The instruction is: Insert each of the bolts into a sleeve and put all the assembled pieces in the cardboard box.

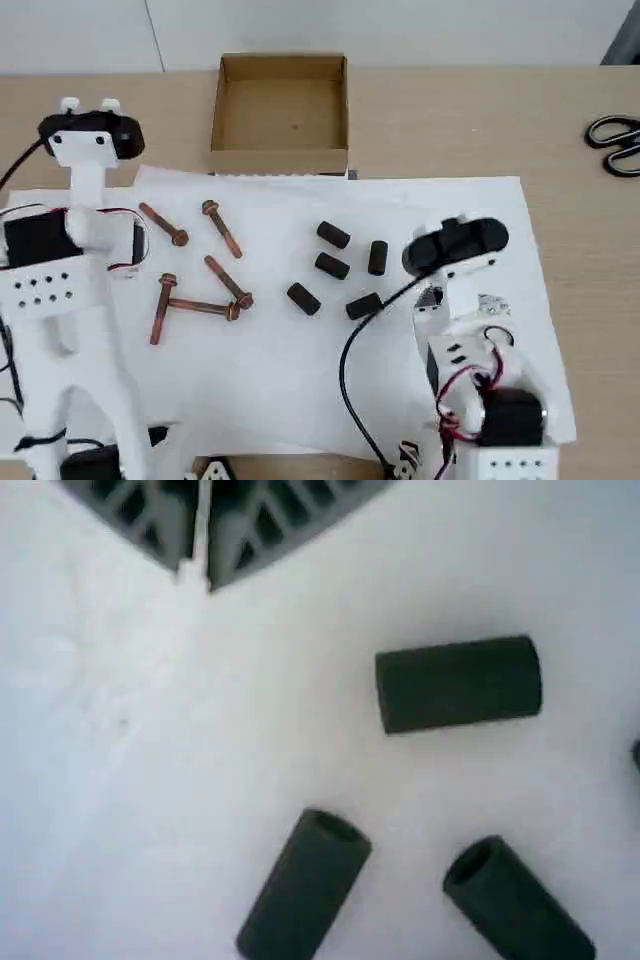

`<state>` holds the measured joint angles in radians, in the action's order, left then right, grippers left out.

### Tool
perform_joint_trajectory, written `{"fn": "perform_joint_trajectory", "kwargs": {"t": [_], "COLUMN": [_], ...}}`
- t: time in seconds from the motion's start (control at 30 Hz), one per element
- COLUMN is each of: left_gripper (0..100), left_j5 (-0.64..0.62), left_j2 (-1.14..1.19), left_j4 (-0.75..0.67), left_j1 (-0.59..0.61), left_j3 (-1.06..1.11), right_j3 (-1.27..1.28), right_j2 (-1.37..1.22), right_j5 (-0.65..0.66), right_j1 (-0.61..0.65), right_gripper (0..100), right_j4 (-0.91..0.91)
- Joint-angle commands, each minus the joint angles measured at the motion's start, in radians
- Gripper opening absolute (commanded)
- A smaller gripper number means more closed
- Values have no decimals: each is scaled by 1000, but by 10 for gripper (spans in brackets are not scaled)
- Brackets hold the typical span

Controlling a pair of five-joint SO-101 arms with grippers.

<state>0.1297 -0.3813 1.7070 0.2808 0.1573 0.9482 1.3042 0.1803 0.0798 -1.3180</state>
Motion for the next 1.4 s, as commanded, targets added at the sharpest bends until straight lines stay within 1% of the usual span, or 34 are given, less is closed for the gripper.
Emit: {"fn": "perform_joint_trajectory", "kwargs": {"t": [0.0, 0.1, 0.2, 0.27, 0.37, 0.43, 0.53, 0.63, 0.7, 0.9, 1.07, 1.2, 1.37], "left_gripper": [5, 5, 5, 5, 5, 5, 5, 5, 5, 5, 5, 5, 5], "left_j5": [0, 0, 0, 0, -5, -26, -49, -49, -48, -48, -48, -48, -48], "left_j2": [60, 110, 133, 135, 135, 137, 137, 137, 137, 133, 129, 135, 135], "left_j4": [26, 28, 23, 21, -8, -28, -41, -48, -48, -48, -78, -109, -124], "left_j1": [-2, 11, 20, 15, 14, 15, 14, 14, 14, 15, 15, 15, 15], "left_j3": [-41, -41, -41, -41, -39, -39, -39, -31, -15, 33, 33, 33, 45], "right_j3": [-276, -517, -746, -853, -937, -959, -976, -982, -982, -980, -980, -982, -982], "right_j2": [-292, -518, -728, -851, -992, -1064, -1136, -1178, -1198, -1233, -1294, -1360, -1395], "right_j5": [-26, -104, -124, -140, -241, -290, -345, -425, -451, -457, -434, -470, -474], "right_j1": [-1, -1, 1, 2, 10, 41, 122, 196, 229, 242, 240, 242, 239], "right_gripper": [4, 4, 5, 5, 5, 5, 5, 5, 5, 5, 6, 9, 103], "right_j4": [-111, -242, -343, -371, -371, -369, -369, -352, -318, -220, -225, -228, -223]}}
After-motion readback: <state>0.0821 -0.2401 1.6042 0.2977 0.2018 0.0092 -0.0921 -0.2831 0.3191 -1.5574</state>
